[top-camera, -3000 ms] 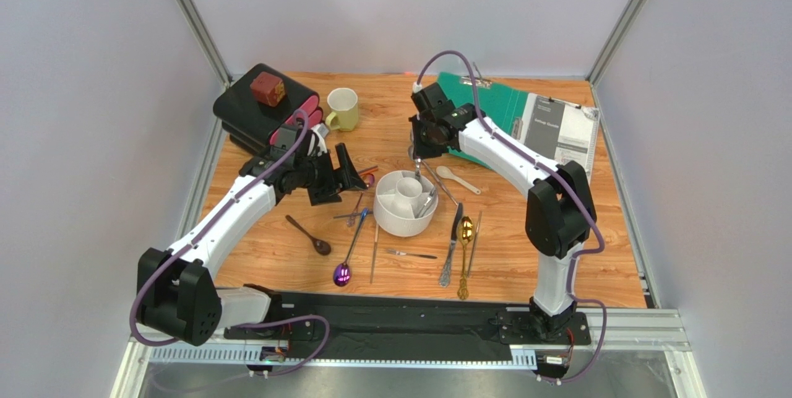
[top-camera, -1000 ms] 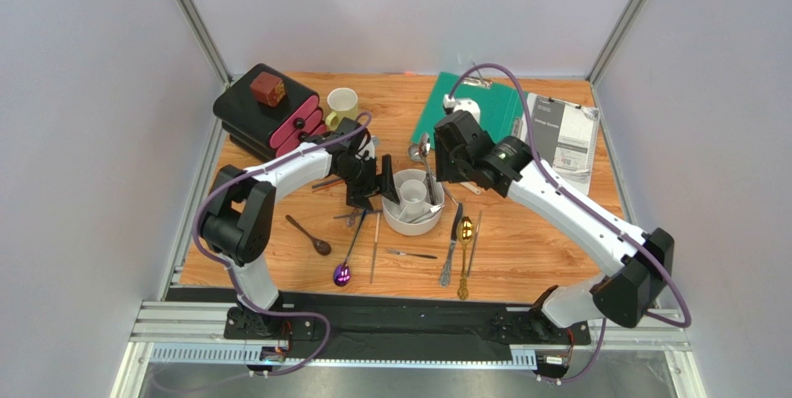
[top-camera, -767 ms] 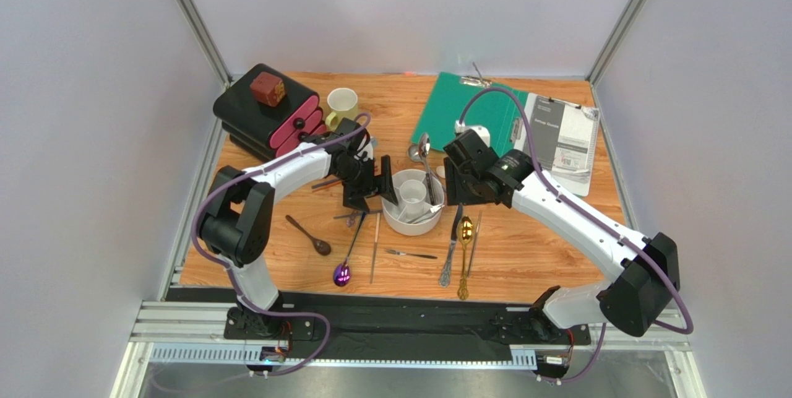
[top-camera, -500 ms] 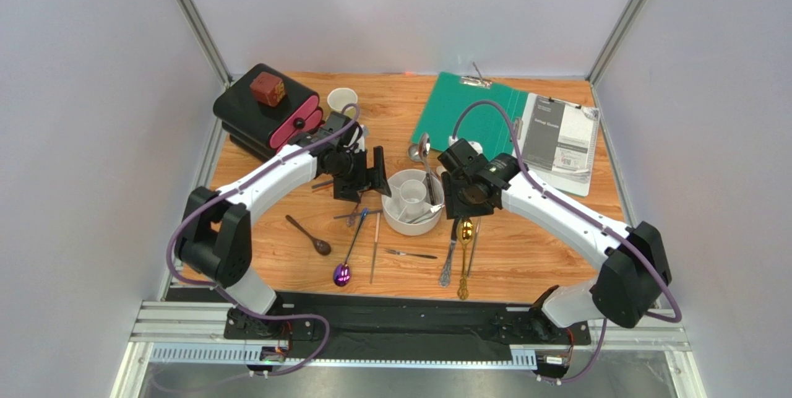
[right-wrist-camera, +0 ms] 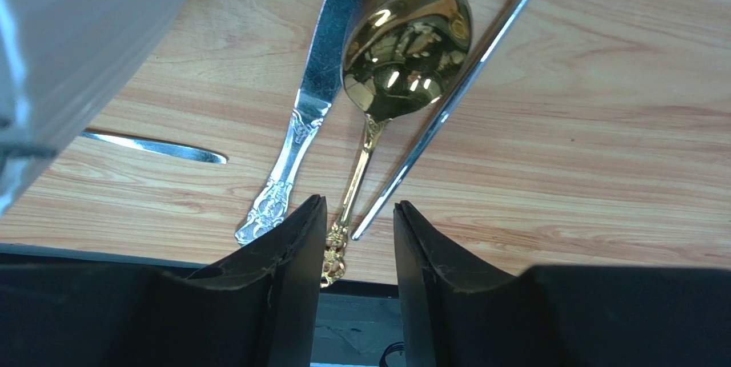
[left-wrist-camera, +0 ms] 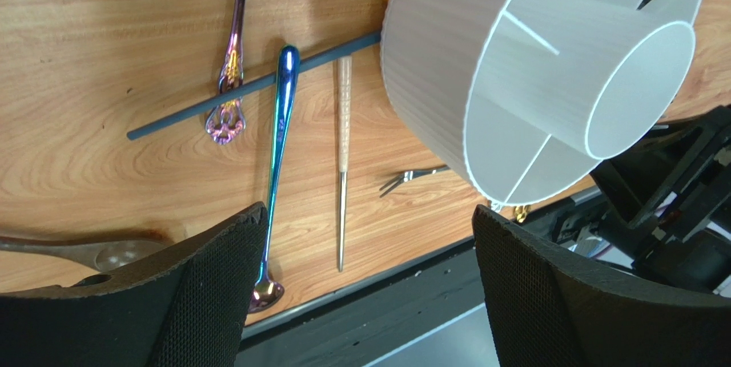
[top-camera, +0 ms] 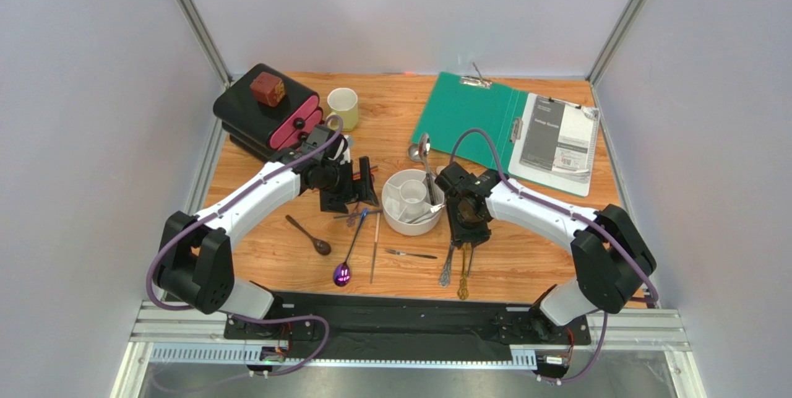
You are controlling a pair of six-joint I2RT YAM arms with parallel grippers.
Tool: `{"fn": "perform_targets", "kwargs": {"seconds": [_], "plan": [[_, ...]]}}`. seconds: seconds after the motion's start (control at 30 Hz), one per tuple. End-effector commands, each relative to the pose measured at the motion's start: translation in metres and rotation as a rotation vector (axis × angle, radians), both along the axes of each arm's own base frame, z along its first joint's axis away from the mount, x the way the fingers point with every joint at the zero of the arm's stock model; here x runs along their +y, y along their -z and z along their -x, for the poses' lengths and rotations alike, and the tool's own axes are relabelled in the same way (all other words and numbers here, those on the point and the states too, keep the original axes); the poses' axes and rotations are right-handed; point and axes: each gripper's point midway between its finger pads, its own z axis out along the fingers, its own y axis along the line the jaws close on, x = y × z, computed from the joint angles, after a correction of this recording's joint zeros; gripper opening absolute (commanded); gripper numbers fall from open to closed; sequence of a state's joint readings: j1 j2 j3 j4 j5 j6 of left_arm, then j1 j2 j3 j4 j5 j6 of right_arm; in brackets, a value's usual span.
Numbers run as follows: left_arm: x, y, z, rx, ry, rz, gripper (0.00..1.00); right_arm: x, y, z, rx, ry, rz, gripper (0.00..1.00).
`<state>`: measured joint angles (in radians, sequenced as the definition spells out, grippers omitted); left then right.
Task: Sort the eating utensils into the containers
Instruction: Place the spoon in the storage box, then pick up the spoon from the center of the board.
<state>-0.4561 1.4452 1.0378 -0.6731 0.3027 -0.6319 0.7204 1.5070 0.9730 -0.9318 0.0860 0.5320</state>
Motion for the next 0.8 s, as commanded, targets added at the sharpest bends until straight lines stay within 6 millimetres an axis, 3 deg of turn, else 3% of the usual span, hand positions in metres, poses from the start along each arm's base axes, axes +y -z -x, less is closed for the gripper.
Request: {"fn": "perform_targets", "kwargs": {"seconds": [0.0,0.37,0.77], "plan": [[-0.001,-0.016,-0.001,-0.053,-0.003,0.027,0.93,0.017,0.011,-0.007,0.016,-0.003,-0.045,0.38],[0.009,-0.022,-0.004,-0.091,-0.021,0.014,0.93,0.01,0.031,-0.009,0.054,-0.012,0.02,0.33],[0.0,-0.01,-0.002,-0.03,-0.004,0.044,0.92,-0.012,-0.028,-0.012,-0.151,0.084,-0.025,0.36]]}}
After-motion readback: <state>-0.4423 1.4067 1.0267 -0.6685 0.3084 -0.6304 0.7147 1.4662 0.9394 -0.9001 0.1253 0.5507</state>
